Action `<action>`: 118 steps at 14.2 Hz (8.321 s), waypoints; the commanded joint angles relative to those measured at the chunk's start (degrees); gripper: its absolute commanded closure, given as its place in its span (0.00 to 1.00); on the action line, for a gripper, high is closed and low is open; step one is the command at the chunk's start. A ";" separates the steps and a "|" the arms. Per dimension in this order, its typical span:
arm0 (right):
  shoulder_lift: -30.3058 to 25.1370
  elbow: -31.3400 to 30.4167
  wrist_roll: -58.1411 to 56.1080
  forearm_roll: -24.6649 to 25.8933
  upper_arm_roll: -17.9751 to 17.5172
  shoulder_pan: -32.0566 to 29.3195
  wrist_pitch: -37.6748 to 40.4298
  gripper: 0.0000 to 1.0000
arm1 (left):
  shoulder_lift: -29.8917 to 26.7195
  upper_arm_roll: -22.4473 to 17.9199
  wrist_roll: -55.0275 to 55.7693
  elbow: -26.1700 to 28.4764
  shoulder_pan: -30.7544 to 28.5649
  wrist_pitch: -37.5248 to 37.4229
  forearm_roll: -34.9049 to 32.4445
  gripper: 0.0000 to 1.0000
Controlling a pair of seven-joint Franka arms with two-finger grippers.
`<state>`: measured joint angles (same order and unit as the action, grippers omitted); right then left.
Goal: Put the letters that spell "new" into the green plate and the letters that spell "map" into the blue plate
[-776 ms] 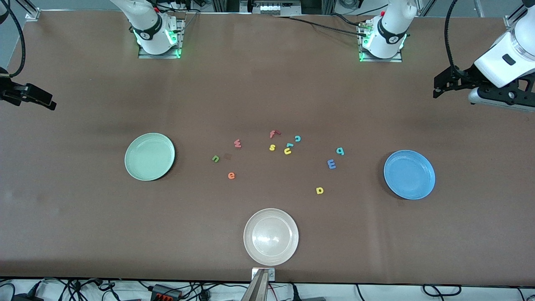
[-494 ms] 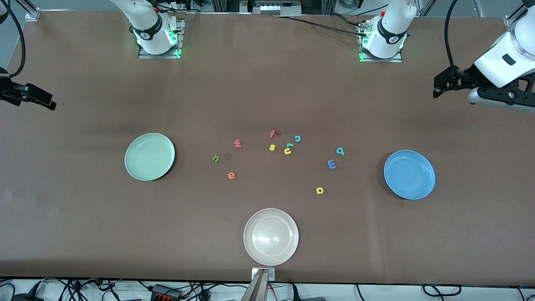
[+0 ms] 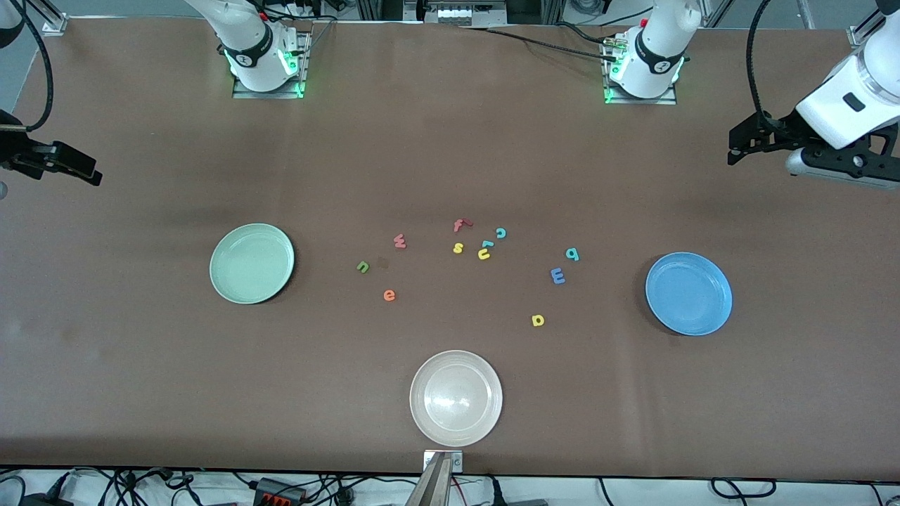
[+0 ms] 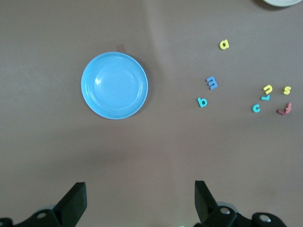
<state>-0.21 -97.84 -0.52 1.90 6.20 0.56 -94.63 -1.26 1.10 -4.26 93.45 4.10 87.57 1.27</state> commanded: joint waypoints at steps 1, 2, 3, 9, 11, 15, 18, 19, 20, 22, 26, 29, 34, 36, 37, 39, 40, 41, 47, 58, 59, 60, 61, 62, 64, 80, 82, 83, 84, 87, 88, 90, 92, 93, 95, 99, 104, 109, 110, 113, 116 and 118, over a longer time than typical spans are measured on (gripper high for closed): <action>0.64 -0.78 -0.62 0.39 -0.14 1.20 -0.11 0.00 | 1.52 0.21 0.04 -0.46 0.64 -1.78 1.28 0.00; 1.52 -0.78 -0.62 0.39 -0.14 1.99 -0.29 0.00 | 3.09 0.13 0.21 -0.46 2.13 -1.78 1.19 0.00; 2.48 -0.78 -0.54 0.39 -0.14 3.56 -0.72 0.00 | 4.67 0.13 0.48 -0.46 3.36 -1.78 0.93 0.00; 11.35 -0.69 0.78 -0.92 -0.22 11.65 -6.79 0.00 | 20.04 0.39 0.83 -0.46 10.21 7.85 3.12 0.00; 14.78 -0.69 0.69 -4.16 -0.23 13.94 -9.15 0.00 | 25.23 0.39 5.80 -0.37 12.85 14.44 4.26 0.00; 21.99 -0.69 0.69 -6.03 -0.23 20.52 -16.00 0.00 | 32.27 0.48 16.79 0.07 15.85 25.80 4.79 0.00; 27.44 0.71 0.69 -6.03 -0.23 24.83 -22.59 0.00 | 34.65 0.48 29.09 0.60 16.99 29.49 5.05 0.00; 29.19 1.15 0.78 -6.11 -0.23 26.24 -24.79 0.00 | 36.14 0.48 31.74 0.77 17.17 33.07 5.05 0.00; 30.78 1.94 1.13 -6.20 -0.23 27.21 -26.46 0.00 | 37.81 0.48 32.90 0.77 17.52 35.02 5.05 0.00; 33.51 2.47 2.27 -6.38 -0.23 28.18 -28.93 0.12 | 40.19 0.39 32.91 0.86 17.09 35.31 4.97 0.00; 37.47 2.65 2.98 -5.94 -0.23 31.26 -35.61 0.23 | 40.99 0.39 32.21 0.86 17.26 35.57 4.79 0.11; 39.66 3.79 3.94 -6.20 -0.14 31.09 -36.06 0.23 | 42.56 0.39 32.12 0.77 17.17 37.49 4.26 0.27; 40.90 4.85 4.12 -6.38 -0.23 31.17 -36.06 0.24 | 43.45 0.39 32.12 0.69 17.52 38.82 4.26 0.51; 41.51 4.76 3.34 -6.20 -0.23 31.26 -36.15 0.24 | 43.45 0.48 32.12 0.60 17.52 38.82 4.26 0.72; 41.87 4.76 2.98 -6.11 -0.31 31.35 -36.15 0.24 | 43.45 0.48 32.21 0.51 17.52 38.82 4.26 0.79; 42.22 4.76 2.89 -6.03 -1.36 31.35 -36.15 0.24 | 43.10 0.48 32.21 0.16 17.09 38.30 4.35 0.94; 42.39 4.76 2.89 -6.11 -1.45 31.44 -36.15 0.24 | 42.84 0.39 32.29 -0.10 16.73 38.03 4.26 0.96; 42.74 4.76 2.89 -6.11 -1.63 31.70 -36.15 0.24 | 42.05 -0.04 32.29 -0.28 16.38 37.42 4.26 0.97; 42.75 4.06 -0.79 -5.41 -2.16 32.40 -35.71 0.24 | 35.55 -0.49 19.60 -2.30 7.88 24.07 2.59 0.97; 42.75 4.06 -1.85 -5.32 -2.16 31.70 -35.62 0.77 | 39.49 -0.40 -2.34 -1.51 -4.01 22.56 -7.25 0.47; 42.75 3.97 -1.85 -5.32 -2.16 31.70 -35.62 0.78 | 39.76 -0.40 -2.42 -1.95 -4.01 22.56 -7.34 0.02; 42.75 3.97 -1.85 -5.32 -2.16 31.70 -35.53 0.80 | 39.58 -0.31 -2.60 -2.21 -4.01 22.39 -7.51 0.00; 42.49 3.97 -2.12 -5.41 -1.90 31.61 -35.45 0.81 | 39.50 -0.31 -2.51 -2.22 -3.75 22.21 -7.51 0.00; 41.70 3.97 -2.21 -5.41 -1.90 31.09 -34.75 0.83 | 39.41 -0.14 -2.51 -2.30 -3.57 22.12 -7.51 0.00; 39.33 4.06 -1.94 -5.59 -1.63 29.77 -29.41 0.90 | 39.06 0.30 -2.34 -2.57 -3.48 22.03 -6.99 0.00; 31.41 -11.24 -8.62 -5.06 -0.31 11.84 -31.57 0.66 | 46.44 2.07 18.49 -17.95 12.85 30.46 1.01 0.00; 30.80 -10.62 -8.10 -5.23 -0.31 11.57 -30.88 0.00 | 47.05 1.80 18.41 -18.04 12.86 32.66 0.92 0.00; 29.58 -10.53 -7.83 -5.23 -0.31 11.92 -30.44 0.00 | 47.05 1.80 18.32 -17.95 12.78 32.76 0.84 0.00; 28.61 -10.10 -7.57 -5.23 -0.40 12.19 -30.00 0.00 | 47.05 1.80 18.23 -17.95 13.04 32.84 0.75 0.00; 28.59 -5.89 -7.31 -6.46 -1.28 13.50 -29.29 0.00 | 47.67 1.62 18.41 -17.95 14.71 32.84 0.75 0.00; 28.68 -4.74 -6.78 -6.90 -1.45 14.55 -29.38 0.00 | 48.02 1.62 18.41 -18.04 14.80 32.93 0.84 0.00; 31.92 0.25 -5.12 -7.43 -1.46 18.58 -29.56 0.06 | 48.55 1.62 18.50 -18.04 15.06 34.94 0.84 0.00; 35.70 4.92 2.84 -9.97 -1.37 21.23 -29.82 0.12 | 49.77 1.62 18.58 -18.12 15.76 37.32 0.92 0.00; 37.28 6.42 6.98 -10.68 -1.37 22.37 -29.99 0.12 | 50.04 1.62 18.76 -18.04 16.29 38.28 0.84 0.00; 40.97 11.76 10.62 -10.51 -1.37 26.06 -30.08 0.15 | 50.83 1.71 18.85 -18.04 16.73 41.09 0.92 0.00; 44.06 15.75 16.68 -10.51 -1.37 30.02 -32.18 0.19 | 52.14 1.71 20.85 -17.95 18.22 42.16 0.92 0.17; 47.66 15.75 19.76 -10.51 -1.37 32.05 -38.51 0.27 | 54.17 1.54 21.84 -17.68 18.31 46.99 0.75 0.27; 49.69 16.10 22.05 -10.16 -1.28 34.07 -40.28 0.32 | 54.44 1.53 21.84 -17.33 18.31 47.00 0.75 0.57; 49.95 16.10 22.05 -10.07 -1.19 34.25 -40.28 0.35 | 54.52 1.53 21.84 -17.25 18.14 47.08 0.66 0.65; 50.66 16.19 21.96 -10.07 -1.19 34.25 -41.77 0.39 | 55.14 1.45 21.84 -17.16 18.05 47.00 0.66 0.66; 50.83 16.19 21.96 -10.07 -1.19 34.25 -41.77 0.41 | 55.05 1.45 21.40 -17.16 17.70 46.82 0.57 0.82; 50.83 16.19 21.96 -10.07 -1.19 34.16 -41.77 0.49 | 54.26 1.10 21.31 -17.25 17.26 46.03 0.49 0.89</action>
<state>49.41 -83.15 20.66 -7.74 4.65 34.35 -136.08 52.86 2.82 17.02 77.18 21.82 134.63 2.20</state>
